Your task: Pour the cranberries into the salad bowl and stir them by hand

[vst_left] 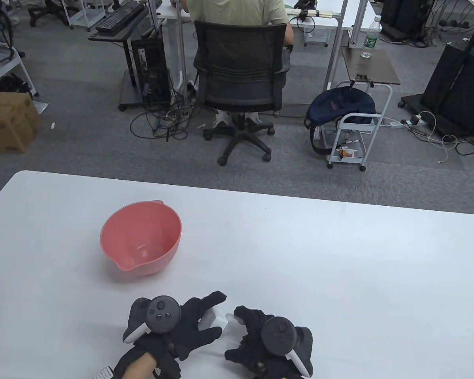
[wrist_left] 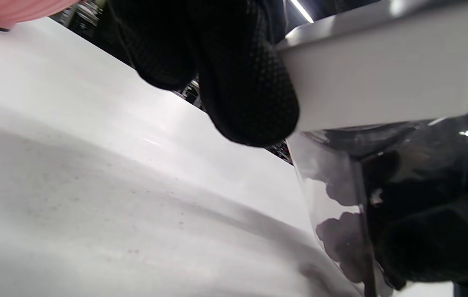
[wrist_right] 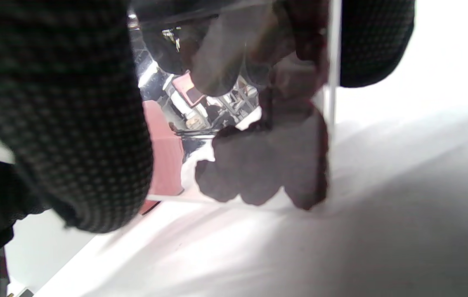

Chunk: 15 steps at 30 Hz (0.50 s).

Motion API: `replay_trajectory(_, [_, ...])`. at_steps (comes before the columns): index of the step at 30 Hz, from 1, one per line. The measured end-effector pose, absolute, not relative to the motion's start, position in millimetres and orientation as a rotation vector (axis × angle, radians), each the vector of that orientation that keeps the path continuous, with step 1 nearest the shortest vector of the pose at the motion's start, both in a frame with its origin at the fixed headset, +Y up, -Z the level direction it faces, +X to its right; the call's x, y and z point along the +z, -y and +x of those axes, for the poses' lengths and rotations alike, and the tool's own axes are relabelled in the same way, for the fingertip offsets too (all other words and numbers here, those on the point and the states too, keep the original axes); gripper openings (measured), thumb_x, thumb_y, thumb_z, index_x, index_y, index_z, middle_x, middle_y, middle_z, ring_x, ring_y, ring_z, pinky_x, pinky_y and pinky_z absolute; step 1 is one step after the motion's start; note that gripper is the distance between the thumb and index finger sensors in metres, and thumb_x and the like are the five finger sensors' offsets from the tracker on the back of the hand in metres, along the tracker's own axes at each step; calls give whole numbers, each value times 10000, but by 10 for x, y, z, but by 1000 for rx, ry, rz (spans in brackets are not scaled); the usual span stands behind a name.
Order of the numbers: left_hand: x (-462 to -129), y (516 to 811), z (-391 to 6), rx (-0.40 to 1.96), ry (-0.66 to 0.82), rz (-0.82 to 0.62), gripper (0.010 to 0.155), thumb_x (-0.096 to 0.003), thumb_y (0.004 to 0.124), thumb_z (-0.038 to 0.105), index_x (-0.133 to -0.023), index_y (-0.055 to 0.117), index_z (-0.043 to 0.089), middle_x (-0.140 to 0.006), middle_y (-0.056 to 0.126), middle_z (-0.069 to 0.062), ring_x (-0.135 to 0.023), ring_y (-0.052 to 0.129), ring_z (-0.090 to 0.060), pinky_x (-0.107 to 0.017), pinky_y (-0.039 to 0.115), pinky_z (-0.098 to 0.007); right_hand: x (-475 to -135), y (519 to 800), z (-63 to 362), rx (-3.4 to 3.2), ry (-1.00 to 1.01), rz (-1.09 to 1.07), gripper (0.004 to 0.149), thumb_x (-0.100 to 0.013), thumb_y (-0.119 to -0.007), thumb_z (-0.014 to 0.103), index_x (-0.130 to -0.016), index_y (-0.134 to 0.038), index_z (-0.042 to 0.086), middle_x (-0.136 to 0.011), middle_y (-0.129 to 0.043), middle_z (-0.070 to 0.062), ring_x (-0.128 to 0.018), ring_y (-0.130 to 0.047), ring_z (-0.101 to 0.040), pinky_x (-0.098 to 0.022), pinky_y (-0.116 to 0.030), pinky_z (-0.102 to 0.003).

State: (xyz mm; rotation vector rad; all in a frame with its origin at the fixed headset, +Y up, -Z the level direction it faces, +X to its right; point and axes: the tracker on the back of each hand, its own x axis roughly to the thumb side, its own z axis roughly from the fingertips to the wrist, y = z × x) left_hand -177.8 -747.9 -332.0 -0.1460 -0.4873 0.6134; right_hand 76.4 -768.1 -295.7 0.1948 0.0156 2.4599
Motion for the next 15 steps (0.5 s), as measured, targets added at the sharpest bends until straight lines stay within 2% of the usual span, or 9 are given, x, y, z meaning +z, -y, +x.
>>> replay_trajectory(2, [-3306, 7504, -1778, 661, 441, -133, 732, -413, 696, 908, -1053, 397, 717, -849, 946, -1, -419, 1117, -45, -645, 841, -348, -2949, 7677, 763, 2483, -7, 196, 977, -184, -1134, 524, -986, -595, 378, -983, -757, 63, -857, -747, -251, -477, -842, -491])
replay_trajectory(5, [-3286, 7510, -1766, 659, 416, -107, 748, -408, 706, 914, -1061, 411, 698, -789, 990, -6, -397, 1124, -40, -632, 852, -339, -2948, 7680, 775, 2484, -9, 192, 977, -183, -1135, 522, -985, -597, 377, -983, -758, 62, -857, -747, -252, -477, -841, -494])
replay_trajectory(8, [-3278, 7508, -1768, 634, 410, -81, 798, -376, 667, 949, -1073, 385, 680, -814, 1005, 28, -470, 1135, -61, -645, 843, -352, -2953, 7671, 793, 2491, 2, 185, 976, -184, -1137, 519, -985, -597, 376, -983, -756, 64, -857, -746, -251, -478, -840, -494])
replay_trajectory(9, [-3287, 7507, -1779, 623, 426, -106, 844, -355, 629, 985, -1081, 327, 677, -919, 960, 17, -564, 1127, -90, -668, 826, -372, -2954, 7670, 798, 2492, 3, 182, 976, -185, -1134, 524, -986, -596, 377, -985, -755, 65, -857, -746, -251, -478, -841, -492])
replay_trajectory(10, [-3297, 7507, -1786, 639, 446, -164, 878, -342, 590, 1011, -1078, 238, 686, -1092, 825, -7, -703, 1085, -144, -707, 787, -414, -2958, 7669, 800, 2477, -1, 182, 976, -184, -1136, 521, -985, -597, 379, -983, -757, 63, -857, -746, -251, -477, -840, -492])
replay_trajectory(11, [-3315, 7513, -1787, 672, 489, -231, 899, -335, 594, 1007, -1061, 169, 689, -1227, 601, -29, -884, 972, -236, -750, 718, -479, -2957, 7667, 800, 2473, -2, 181, 976, -184, -1135, 524, -985, -597, 378, -981, -759, 64, -857, -746, -250, -477, -841, -492])
replay_trajectory(12, [-3340, 7512, -1791, 710, 564, -301, 921, -343, 629, 987, -1045, 116, 685, -1283, 395, -23, -1064, 763, -320, -774, 667, -516, -2956, 7663, 799, 2472, 1, 182, 977, -183, -1135, 524, -985, -597, 376, -983, -758, 61, -857, -747, -251, -477, -841, -492])
replay_trajectory(13, [-3363, 7504, -1806, 750, 636, -356, 952, -355, 689, 959, -1025, 67, 693, -1294, 246, 5, -1142, 610, -357, -795, 629, -531, -2955, 7658, 797, 2475, 4, 185, 976, -185, -1135, 523, -986, -597, 377, -985, -756, 62, -857, -746, -252, -477, -841, -492])
replay_trajectory(15, [-3383, 7469, -1831, 777, 728, -414, 990, -391, 863, 850, -1012, 104, 714, -1283, 95, 65, -1195, 419, -373, -824, 540, -575, -2955, 7659, 793, 2474, 3, 188, 977, -183, -1135, 524, -986, -596, 378, -982, -759, 63, -857, -747, -250, -477, -842, -491])
